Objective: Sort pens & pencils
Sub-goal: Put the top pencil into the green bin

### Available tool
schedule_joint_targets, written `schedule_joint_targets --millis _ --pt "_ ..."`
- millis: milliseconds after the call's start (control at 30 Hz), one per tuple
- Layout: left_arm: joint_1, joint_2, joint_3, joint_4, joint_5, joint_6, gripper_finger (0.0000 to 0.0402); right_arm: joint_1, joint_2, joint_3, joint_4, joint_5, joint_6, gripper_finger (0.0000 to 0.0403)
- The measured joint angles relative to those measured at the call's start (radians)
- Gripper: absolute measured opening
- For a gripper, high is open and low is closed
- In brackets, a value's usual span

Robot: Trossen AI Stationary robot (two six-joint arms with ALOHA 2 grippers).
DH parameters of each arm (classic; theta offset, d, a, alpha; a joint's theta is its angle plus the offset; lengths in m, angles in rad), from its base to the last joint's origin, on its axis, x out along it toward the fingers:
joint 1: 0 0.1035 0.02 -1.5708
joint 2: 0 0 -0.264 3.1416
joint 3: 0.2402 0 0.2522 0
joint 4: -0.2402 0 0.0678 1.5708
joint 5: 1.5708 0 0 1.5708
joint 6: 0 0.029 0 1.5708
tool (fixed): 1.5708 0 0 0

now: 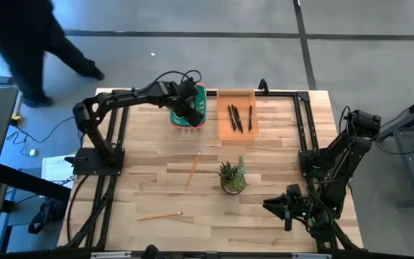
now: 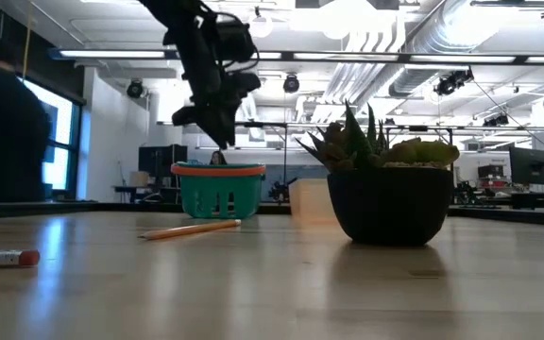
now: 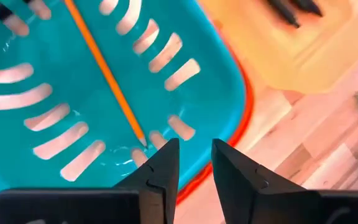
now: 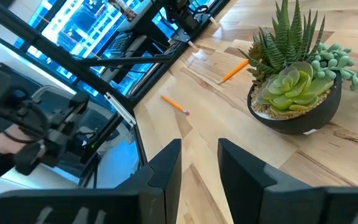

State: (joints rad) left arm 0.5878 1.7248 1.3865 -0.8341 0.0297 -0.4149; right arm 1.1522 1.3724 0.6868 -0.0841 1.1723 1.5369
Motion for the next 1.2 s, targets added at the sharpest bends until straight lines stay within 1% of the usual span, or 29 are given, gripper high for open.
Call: schedule_joint_targets --millis 133,267,367,667,800,933,1100,1200 --pt "-0.025 -0.043 0.0 -0.009 0.001 0.0 0.0083 0.0 0.0 0.0 -0.001 -0.004 0.0 0.0096" --pt "-0.073 -0.074 0.0 -0.039 0.001 -0.007 0.0083 0.0 0.0 0.0 -0.001 -0.004 -0.012 0.0096" --pt "-0.123 -0.079 0.0 -0.061 -0.006 -0.013 0.0083 0.0 0.0 0.0 -0.001 -0.004 -0.019 0.0096" --pt "-0.291 -0.079 0.0 -0.072 -0.074 -0.092 0.0083 0.0 0.0 0.0 -0.002 -0.006 -0.019 0.0096" --pt "-0.35 -0.079 0.0 -0.075 -0.112 -0.152 0.0083 0.0 0.0 0.0 -0.003 -0.006 -0.027 0.0096" --pt "-0.383 -0.079 -0.009 -0.082 -0.129 -0.236 0.0083 0.0 0.0 0.0 -0.008 -0.006 -0.036 0.0096" --pt "-0.428 -0.077 -0.075 -0.078 -0.129 -0.344 0.0083 0.0 0.0 0.0 -0.008 -0.007 -0.046 0.0096" --pt "-0.462 -0.077 -0.127 -0.03 -0.128 -0.411 0.0083 0.0 0.0 0.0 -0.008 -0.023 -0.046 0.0096"
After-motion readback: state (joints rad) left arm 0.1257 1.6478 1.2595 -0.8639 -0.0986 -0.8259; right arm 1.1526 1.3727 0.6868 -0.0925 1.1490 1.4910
